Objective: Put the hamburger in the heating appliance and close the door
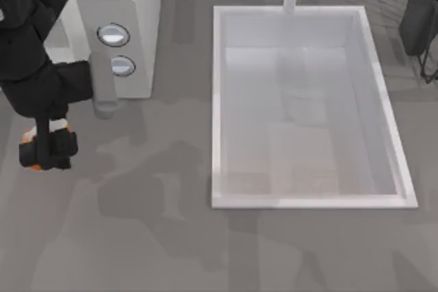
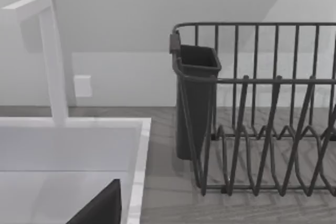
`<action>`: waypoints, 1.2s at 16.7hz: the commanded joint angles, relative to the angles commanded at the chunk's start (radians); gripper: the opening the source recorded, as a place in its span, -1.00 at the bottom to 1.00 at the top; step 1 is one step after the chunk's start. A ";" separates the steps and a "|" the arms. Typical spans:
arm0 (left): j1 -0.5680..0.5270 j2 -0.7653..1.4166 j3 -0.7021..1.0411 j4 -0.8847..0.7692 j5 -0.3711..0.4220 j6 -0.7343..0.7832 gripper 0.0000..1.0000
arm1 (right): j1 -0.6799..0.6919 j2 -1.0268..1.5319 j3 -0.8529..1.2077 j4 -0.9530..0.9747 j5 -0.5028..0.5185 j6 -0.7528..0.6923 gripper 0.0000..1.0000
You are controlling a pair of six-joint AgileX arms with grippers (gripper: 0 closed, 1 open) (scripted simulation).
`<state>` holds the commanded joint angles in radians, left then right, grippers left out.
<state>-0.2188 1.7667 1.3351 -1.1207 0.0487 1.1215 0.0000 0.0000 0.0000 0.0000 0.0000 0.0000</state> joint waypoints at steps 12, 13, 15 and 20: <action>0.126 0.071 -0.176 0.667 0.050 -0.342 -1.00 | 0.000 0.000 0.000 0.000 0.000 0.000 1.00; 0.142 0.079 -0.199 0.758 0.055 -0.388 -1.00 | 0.000 0.000 0.000 0.000 0.000 0.000 1.00; 0.175 0.095 -0.248 0.945 0.066 -0.483 -1.00 | 0.000 0.000 0.000 0.000 0.000 0.000 1.00; 0.258 0.145 -0.378 1.408 0.094 -0.721 -1.00 | 0.000 0.000 0.000 0.000 0.000 0.000 1.00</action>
<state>0.0389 1.9116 0.9569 0.2871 0.1426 0.4010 0.0000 0.0000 0.0000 0.0000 0.0000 0.0000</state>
